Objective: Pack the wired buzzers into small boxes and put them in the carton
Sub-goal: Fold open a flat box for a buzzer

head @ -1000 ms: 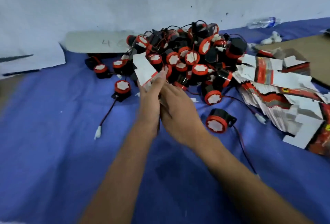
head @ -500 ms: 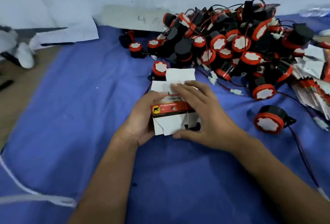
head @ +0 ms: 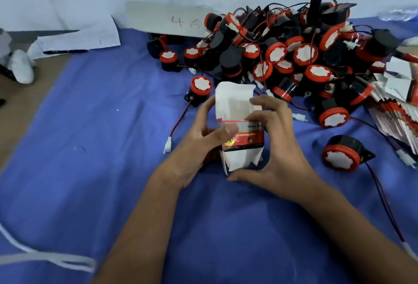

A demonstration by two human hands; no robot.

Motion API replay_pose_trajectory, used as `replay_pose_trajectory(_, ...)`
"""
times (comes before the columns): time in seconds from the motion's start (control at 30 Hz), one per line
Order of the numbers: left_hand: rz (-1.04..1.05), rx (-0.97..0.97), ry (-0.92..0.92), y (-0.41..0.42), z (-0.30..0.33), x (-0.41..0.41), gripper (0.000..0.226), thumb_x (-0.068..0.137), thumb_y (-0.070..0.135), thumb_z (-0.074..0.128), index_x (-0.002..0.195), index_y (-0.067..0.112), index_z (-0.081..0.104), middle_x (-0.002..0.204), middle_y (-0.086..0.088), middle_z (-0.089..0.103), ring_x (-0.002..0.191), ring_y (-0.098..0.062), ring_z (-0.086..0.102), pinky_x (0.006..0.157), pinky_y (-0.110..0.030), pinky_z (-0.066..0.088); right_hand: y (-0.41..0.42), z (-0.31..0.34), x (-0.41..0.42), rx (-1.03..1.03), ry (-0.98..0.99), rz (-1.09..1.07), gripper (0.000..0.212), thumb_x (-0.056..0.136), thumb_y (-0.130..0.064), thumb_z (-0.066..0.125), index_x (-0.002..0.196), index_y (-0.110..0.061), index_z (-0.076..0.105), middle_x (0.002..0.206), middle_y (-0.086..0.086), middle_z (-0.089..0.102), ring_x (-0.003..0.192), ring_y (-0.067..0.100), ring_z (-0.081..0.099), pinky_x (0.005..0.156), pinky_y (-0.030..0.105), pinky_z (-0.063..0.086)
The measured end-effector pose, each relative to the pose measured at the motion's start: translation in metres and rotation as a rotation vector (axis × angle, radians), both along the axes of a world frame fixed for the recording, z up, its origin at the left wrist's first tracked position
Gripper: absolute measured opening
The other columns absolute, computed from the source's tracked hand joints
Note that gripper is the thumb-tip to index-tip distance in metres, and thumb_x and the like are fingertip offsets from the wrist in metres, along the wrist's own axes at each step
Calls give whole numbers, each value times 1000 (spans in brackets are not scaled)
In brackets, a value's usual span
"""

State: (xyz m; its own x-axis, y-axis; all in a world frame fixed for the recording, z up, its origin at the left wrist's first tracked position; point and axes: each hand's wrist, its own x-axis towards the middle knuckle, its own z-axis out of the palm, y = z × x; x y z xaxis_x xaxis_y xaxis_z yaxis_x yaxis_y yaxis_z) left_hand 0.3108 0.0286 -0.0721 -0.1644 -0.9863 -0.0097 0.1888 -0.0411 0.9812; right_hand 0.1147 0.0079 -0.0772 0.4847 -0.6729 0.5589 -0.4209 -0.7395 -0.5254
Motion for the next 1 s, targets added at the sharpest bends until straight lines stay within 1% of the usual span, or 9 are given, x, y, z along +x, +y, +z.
replay_pose_trajectory(0.13,109,-82,-36,-1,-3,-3,83,70,36,85,143,26,47,125,-1,73,117,-22,70,88,-33,60,5,2,3,7,-141,-17,76,68,-54,88,122,-18,49,152,7,21,143,3,28,103,11,39)
replay_pose_trajectory(0.23,189,-81,-54,-2,-5,-2,79,70,37,89,139,23,53,127,-1,72,118,-22,70,89,-33,60,5,1,5,16,-200,-60,56,78,-43,83,121,-27,50,154,6,22,142,-3,31,98,14,47)
replay_pose_trajectory(0.37,300,5,42,-3,-1,0,68,77,47,82,133,16,59,120,-5,76,109,-25,74,83,-34,61,1,1,6,382,-378,61,79,82,-35,84,143,-43,35,152,-9,41,135,13,53,92,37,60)
replay_pose_trajectory(0.47,325,117,81,-3,2,-3,67,84,53,72,138,15,55,116,-7,77,103,-26,76,73,-31,60,-3,5,3,478,-382,109,87,82,-48,79,153,-45,29,159,-15,32,139,9,49,92,42,60)
replay_pose_trajectory(0.6,227,177,156,1,1,-3,62,93,52,67,148,41,40,114,3,77,100,-24,77,65,-38,61,-7,12,-4,522,-274,271,81,83,-70,66,153,-35,42,165,-12,20,150,0,25,103,31,52)
replay_pose_trajectory(0.7,136,203,226,7,6,0,44,102,50,55,144,37,51,124,-6,74,103,-29,76,65,-42,61,-8,17,-9,590,-265,372,72,91,-54,69,153,-30,43,163,-10,31,151,11,31,105,36,52)
replay_pose_trajectory(0.77,80,256,234,10,8,1,52,102,56,50,140,20,59,123,-18,73,99,-34,76,67,-41,62,-9,17,-10,605,-252,362,63,90,-37,72,149,-29,50,156,-6,41,145,19,42,100,45,55)
replay_pose_trajectory(0.83,46,316,222,11,9,1,65,99,64,46,136,13,62,117,-22,74,96,-38,76,67,-41,63,-11,16,-11,612,-294,313,50,88,-30,74,137,-25,62,143,-4,54,135,21,54,91,45,60)
replay_pose_trajectory(1.0,27,271,191,7,12,-6,76,88,82,30,129,30,69,117,-17,76,98,-39,76,64,-43,62,-14,12,-8,674,-415,205,36,86,-33,78,121,-29,70,123,-4,70,119,17,64,82,35,62)
